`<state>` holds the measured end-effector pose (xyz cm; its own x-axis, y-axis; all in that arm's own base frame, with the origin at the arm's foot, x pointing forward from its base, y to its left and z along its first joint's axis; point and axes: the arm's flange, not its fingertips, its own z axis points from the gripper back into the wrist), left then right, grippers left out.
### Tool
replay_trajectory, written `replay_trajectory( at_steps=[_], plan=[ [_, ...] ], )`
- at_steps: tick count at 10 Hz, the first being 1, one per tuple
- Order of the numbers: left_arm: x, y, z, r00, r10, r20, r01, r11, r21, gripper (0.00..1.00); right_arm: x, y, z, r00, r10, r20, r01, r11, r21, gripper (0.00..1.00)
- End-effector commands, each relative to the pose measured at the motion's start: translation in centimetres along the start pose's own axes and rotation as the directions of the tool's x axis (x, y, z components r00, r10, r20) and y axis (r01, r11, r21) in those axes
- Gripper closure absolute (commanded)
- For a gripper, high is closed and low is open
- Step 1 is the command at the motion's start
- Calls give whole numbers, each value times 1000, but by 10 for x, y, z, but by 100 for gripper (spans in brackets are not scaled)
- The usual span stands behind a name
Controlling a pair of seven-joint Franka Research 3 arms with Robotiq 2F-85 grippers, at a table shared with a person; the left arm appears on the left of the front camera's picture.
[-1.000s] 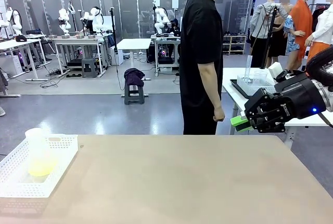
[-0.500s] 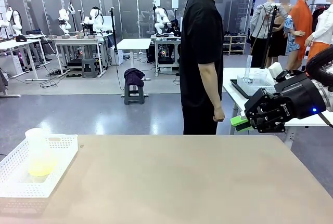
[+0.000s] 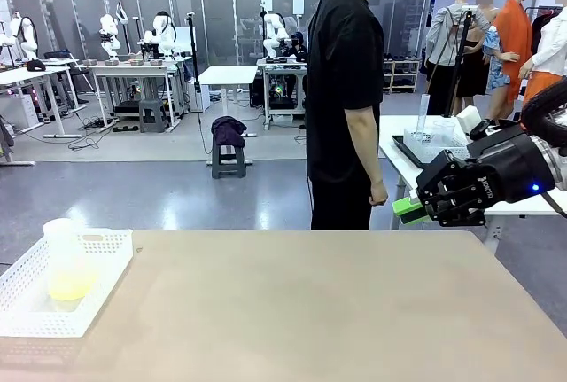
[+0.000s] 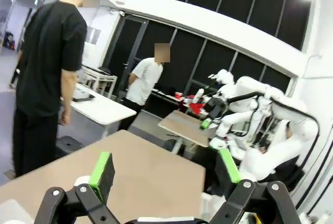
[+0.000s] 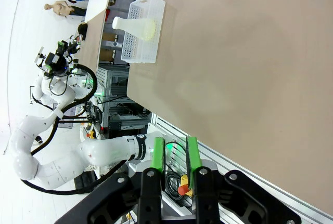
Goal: Prepare the solutions needed for the experiment.
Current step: When the human places the Big flask in the center of the table, pick up the Big flask and place it in the left Organizing basket.
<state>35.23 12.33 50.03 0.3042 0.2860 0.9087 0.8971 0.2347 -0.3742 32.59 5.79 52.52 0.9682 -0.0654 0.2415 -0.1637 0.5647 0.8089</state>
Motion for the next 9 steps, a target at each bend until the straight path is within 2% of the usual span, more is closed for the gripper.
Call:
replay_trajectory(
  at_steps=[1,3,5,6,7,9],
  plan=[
    [3,-17,-35,987,159,20,-158,986,-53,0,1,0,0,1000,17,7,-17,1000,17,77],
    [1,-5,-80,964,254,-79,-260,962,-86,0,1,0,0,1000,17,7,-17,1000,17,77],
    [1,18,-126,901,328,-284,-353,935,-40,0,1,0,0,1000,17,7,-17,1000,17,77],
    [-9,34,-143,829,438,-347,-472,881,-15,0,1,0,0,1000,17,7,-17,1000,17,77],
    [-19,39,-150,781,495,-380,-535,845,1,0,1,0,0,1000,17,7,-17,1000,17,77],
    [-24,36,-152,712,567,-414,-606,794,46,0,1,0,0,1000,17,7,-17,1000,17,77]
  ],
)
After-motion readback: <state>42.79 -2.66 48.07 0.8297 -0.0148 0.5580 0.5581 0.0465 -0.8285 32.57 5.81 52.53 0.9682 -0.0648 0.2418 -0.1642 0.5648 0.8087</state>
